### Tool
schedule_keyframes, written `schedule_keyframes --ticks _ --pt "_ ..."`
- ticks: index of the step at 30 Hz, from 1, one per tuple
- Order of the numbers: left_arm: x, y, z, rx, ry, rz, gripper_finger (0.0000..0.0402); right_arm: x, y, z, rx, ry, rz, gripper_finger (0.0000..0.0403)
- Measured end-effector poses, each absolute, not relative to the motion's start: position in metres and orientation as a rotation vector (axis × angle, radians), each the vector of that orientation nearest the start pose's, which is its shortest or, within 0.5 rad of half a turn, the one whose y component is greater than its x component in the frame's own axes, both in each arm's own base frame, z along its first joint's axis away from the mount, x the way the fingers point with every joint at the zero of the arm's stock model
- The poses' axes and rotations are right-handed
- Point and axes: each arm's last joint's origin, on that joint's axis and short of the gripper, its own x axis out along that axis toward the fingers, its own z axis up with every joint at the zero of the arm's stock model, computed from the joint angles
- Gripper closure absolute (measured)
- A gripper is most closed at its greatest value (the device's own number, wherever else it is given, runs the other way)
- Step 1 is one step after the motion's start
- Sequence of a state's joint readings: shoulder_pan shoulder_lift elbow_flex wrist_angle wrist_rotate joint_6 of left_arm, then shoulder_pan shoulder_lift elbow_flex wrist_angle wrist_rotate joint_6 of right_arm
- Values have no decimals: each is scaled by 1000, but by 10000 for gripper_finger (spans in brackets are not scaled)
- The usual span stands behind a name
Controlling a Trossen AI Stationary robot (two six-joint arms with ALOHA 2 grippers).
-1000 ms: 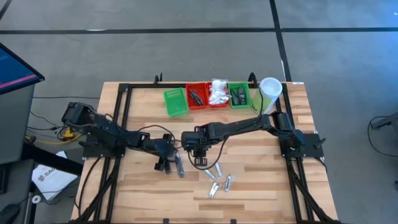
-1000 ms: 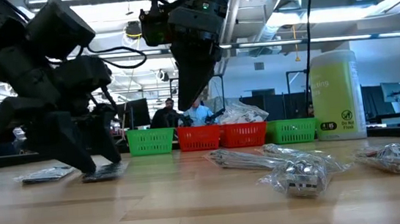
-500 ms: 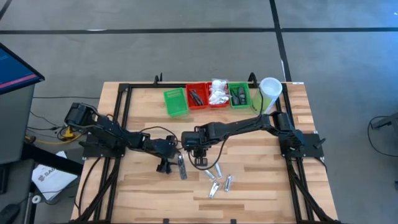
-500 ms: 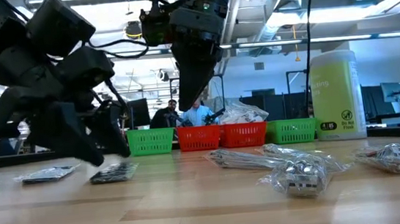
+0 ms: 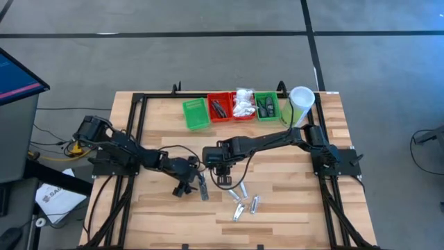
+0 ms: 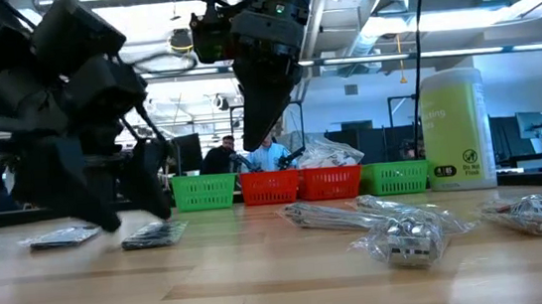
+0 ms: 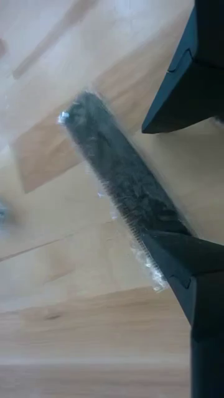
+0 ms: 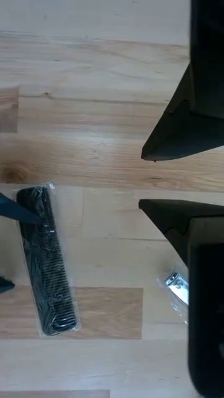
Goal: Pick & Place Travel size toiletries
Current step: Put the black comb into the left red bin
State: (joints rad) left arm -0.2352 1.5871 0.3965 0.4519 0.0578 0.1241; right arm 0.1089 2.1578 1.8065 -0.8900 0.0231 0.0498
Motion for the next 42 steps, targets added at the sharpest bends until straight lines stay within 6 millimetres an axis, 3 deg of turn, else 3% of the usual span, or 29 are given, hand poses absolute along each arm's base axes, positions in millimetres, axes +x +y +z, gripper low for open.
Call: schedule_keyframes --ticks 10,23,27,32,37,42 --pt "243 -55 87 184 693 -297 146 446 48 204 -36 1240 42 301" --pt "248 -29 87 -126 618 310 213 446 48 204 -36 1239 42 301" --pt "248 -34 88 -110 612 255 229 445 48 204 -36 1241 42 301" --pt "249 -40 96 50 594 148 235 446 49 204 -37 1240 43 301" --pt "251 -39 112 169 538 105 223 446 49 204 -37 1235 43 301" --pt "251 -29 108 208 581 21 200 446 49 204 -37 1235 43 301"
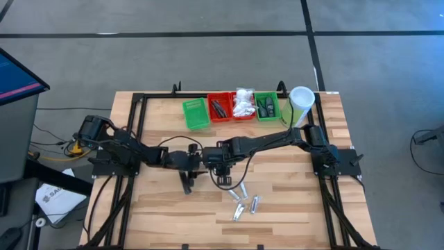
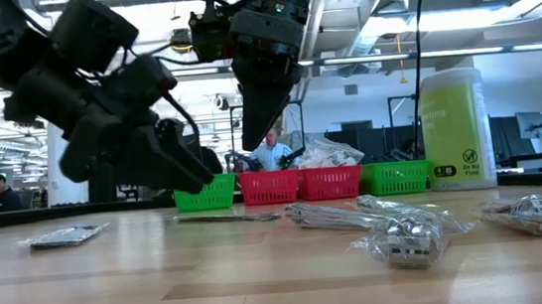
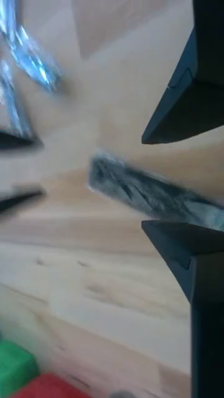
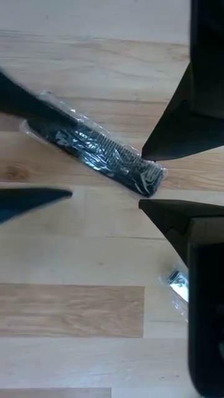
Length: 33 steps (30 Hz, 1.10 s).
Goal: Pick & Place Travel size toiletries
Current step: Put the black comb into the left red bin
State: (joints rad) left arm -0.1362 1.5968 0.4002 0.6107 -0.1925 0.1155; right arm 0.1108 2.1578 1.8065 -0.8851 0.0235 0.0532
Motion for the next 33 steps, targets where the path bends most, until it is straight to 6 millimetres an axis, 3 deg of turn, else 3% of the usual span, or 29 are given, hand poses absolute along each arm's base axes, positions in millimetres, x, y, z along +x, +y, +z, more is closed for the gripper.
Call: schedule_keyframes --ticks 4,10,27,33 --pt "251 -17 104 221 613 19 176 446 49 204 -37 1235 43 301" --pt "250 -5 102 203 623 -118 153 446 49 204 -16 1233 29 301" --pt "244 25 98 189 635 -189 154 450 59 206 2 1178 33 301" --pt "246 27 81 170 669 -203 154 450 59 206 2 1181 33 301"
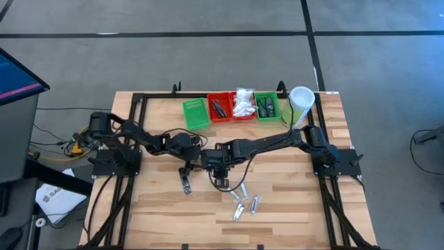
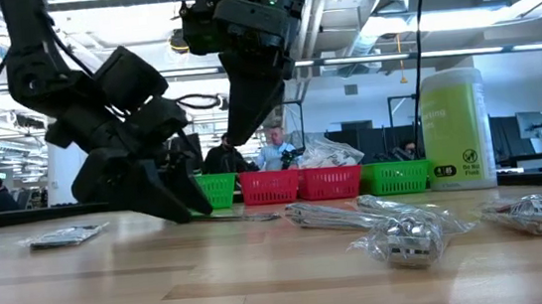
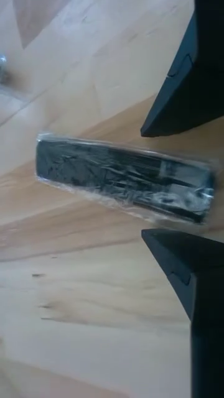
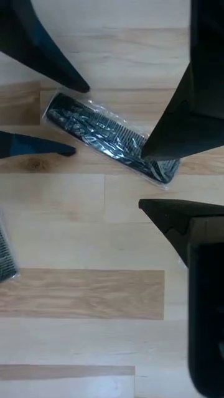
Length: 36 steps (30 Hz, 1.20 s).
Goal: Pick & Place Travel size toiletries
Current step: Put the black comb into the left red bin
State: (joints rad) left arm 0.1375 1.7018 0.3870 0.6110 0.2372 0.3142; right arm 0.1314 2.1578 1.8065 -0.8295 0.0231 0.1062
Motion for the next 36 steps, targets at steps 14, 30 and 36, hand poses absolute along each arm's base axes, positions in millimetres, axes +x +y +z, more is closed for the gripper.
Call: schedule_keyframes --ticks 14,30,36 --pt "251 29 60 135 640 -254 173 449 59 206 17 1187 22 301" --pt "249 31 57 115 625 -263 199 446 61 205 41 1219 3 301" --pt "246 32 56 122 630 -237 278 446 61 205 41 1219 3 301"
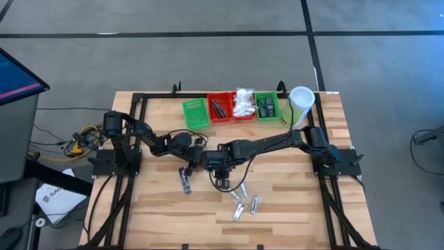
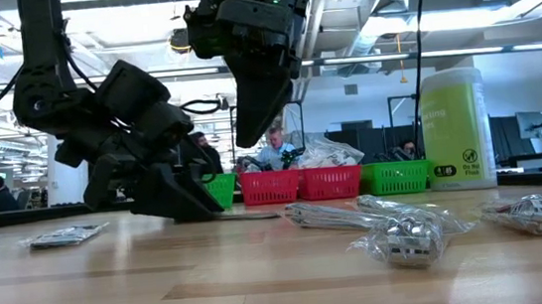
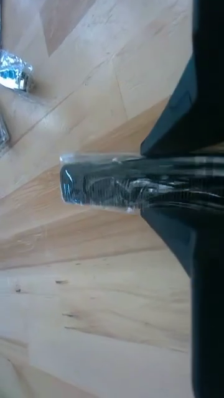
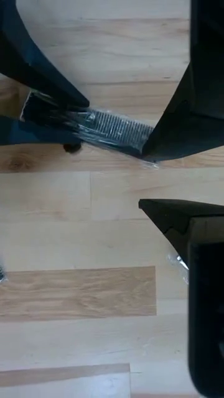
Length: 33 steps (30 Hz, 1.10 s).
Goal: Pick & Place Travel size toiletries
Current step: Put the black comb into the left red bin
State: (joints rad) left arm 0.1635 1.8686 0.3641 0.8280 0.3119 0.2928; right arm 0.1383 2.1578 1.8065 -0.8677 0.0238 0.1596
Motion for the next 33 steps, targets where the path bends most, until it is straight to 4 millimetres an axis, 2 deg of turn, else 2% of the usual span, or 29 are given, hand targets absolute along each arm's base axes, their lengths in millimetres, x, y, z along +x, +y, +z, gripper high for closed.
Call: schedule_keyframes --ticks 4,12,15,17,20,26,30,33 --pt "246 32 57 131 619 -238 332 448 62 202 50 1217 -3 301" --pt "247 32 57 118 616 -235 398 446 61 201 66 1240 -23 300" --pt "247 32 57 115 615 -231 400 446 61 198 66 1236 -22 293" --pt "247 32 57 115 615 -229 402 448 61 185 69 1232 -22 279" --pt "247 32 57 115 613 -226 401 442 60 165 74 1312 -43 246" --pt "247 32 58 100 611 -214 401 450 53 140 129 1335 -94 170" --pt "247 32 58 84 608 -203 401 451 48 134 144 1350 -95 141" --pt "247 32 58 76 605 -204 401 453 45 132 148 1346 -106 137"
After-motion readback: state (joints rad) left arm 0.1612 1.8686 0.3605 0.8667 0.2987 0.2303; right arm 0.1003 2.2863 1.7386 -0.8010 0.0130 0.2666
